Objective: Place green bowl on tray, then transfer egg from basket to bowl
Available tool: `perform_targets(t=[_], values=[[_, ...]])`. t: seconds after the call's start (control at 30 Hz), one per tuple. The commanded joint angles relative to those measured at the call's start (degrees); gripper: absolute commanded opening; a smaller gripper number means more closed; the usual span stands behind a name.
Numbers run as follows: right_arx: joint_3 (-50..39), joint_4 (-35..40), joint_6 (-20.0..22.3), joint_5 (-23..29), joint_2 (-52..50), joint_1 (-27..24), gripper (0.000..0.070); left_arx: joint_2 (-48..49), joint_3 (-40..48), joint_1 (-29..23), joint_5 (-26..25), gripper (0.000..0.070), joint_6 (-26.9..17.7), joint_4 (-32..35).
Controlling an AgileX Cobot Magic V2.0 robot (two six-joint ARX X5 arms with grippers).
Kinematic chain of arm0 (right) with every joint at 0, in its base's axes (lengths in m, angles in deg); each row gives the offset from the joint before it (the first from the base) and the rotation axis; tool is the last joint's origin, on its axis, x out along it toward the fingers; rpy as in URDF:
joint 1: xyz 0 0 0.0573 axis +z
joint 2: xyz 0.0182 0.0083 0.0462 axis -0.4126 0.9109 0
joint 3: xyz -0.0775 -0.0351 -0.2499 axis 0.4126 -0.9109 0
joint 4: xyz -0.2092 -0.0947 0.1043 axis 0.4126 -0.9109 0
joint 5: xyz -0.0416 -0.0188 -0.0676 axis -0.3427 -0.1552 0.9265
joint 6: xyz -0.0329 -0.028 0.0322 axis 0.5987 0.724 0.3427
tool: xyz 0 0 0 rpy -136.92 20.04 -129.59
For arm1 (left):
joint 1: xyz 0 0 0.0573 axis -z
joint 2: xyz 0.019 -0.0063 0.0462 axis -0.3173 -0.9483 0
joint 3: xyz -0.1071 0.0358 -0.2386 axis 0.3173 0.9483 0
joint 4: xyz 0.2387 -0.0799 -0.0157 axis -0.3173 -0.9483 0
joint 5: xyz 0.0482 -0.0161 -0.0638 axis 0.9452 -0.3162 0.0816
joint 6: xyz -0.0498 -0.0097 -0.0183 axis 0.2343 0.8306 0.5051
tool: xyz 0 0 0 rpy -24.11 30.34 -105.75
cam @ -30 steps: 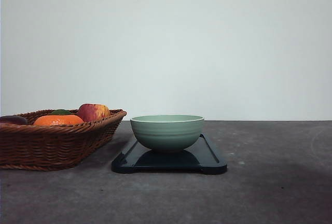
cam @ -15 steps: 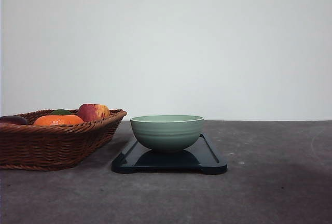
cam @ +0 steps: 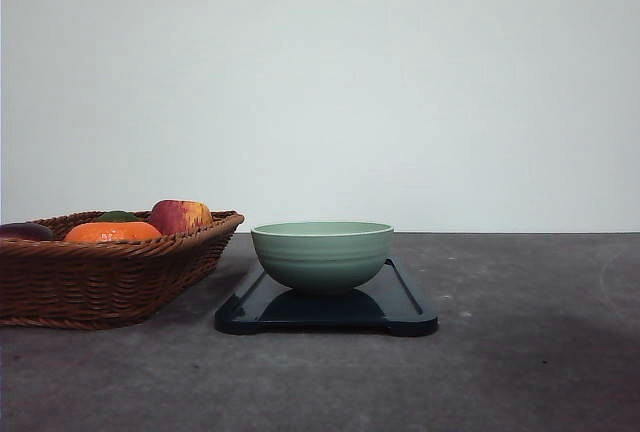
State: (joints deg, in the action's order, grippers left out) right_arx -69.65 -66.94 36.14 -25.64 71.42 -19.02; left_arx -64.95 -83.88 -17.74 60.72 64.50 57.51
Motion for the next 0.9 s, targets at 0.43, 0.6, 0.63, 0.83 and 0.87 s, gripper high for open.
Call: perform_targets(t=[0.43, 0.6, 0.63, 0.83, 0.87], values=[[-0.2, 0.7, -0.6, 0.2, 0.0, 0.0, 0.0010, 0.1, 1.1, -0.1, -0.1, 0.0000, -0.4, -0.2], [-0.2, 0.7, -0.6, 0.2, 0.0, 0.0, 0.0011, 0.1, 1.1, -0.1, -0.1, 0.0000, -0.4, -0.2], [-0.2, 0.7, -0.6, 0.2, 0.0, 0.0, 0.0010, 0.1, 1.1, -0.1, -0.1, 0.0000, -0.4, -0.2], [-0.2, 0.7, -0.6, 0.2, 0.0, 0.0, 0.0011, 0.1, 1.1, -0.1, -0.1, 0.0000, -0.4, -0.2], [-0.2, 0.7, -0.6, 0.2, 0.0, 0.0, 0.0010, 0.1, 1.1, -0.1, -0.1, 0.0000, -0.4, -0.2]])
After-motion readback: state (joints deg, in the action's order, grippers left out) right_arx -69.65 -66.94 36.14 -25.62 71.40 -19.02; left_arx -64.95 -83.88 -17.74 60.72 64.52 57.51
